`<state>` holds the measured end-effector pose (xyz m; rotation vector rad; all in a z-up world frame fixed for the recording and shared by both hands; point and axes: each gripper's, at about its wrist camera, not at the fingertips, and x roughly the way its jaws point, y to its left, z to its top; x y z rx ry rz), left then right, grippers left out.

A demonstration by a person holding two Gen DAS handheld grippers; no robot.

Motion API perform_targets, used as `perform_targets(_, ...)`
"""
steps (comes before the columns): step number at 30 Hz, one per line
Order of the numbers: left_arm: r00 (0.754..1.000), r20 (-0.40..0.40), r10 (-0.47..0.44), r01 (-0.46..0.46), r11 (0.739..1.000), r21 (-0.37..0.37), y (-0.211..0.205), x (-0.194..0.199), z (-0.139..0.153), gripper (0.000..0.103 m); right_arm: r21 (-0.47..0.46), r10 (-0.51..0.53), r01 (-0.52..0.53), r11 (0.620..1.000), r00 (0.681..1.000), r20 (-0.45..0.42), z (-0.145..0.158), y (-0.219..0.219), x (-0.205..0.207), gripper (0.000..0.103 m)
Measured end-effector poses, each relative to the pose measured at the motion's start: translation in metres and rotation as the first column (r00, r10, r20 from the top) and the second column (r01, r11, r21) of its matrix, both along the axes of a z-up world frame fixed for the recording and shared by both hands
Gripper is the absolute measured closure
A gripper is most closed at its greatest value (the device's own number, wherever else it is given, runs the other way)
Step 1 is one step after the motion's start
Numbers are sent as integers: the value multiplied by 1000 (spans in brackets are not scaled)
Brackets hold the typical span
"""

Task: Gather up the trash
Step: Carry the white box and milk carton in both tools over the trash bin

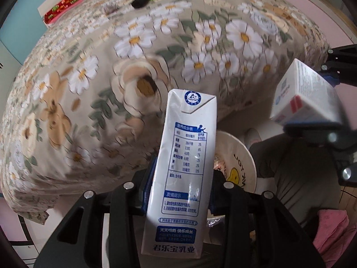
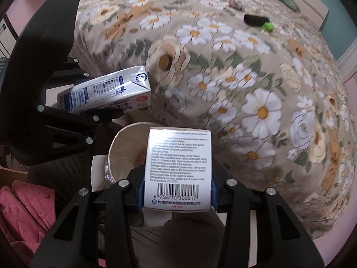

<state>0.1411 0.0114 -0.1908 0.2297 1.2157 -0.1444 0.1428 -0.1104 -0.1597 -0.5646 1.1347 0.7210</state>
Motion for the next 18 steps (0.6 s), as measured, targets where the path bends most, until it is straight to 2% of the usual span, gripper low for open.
perform_targets(10,995,-102,24,-27,999,-27,1,-3,-54,63,-14,-36,35,999,994,-107,-58,-2,2,59)
perform_targets(18,981,-190,47,-55,998,-37,0,-1,-97,63,-69,-38,27,997,984,-172,-108,5,0,59)
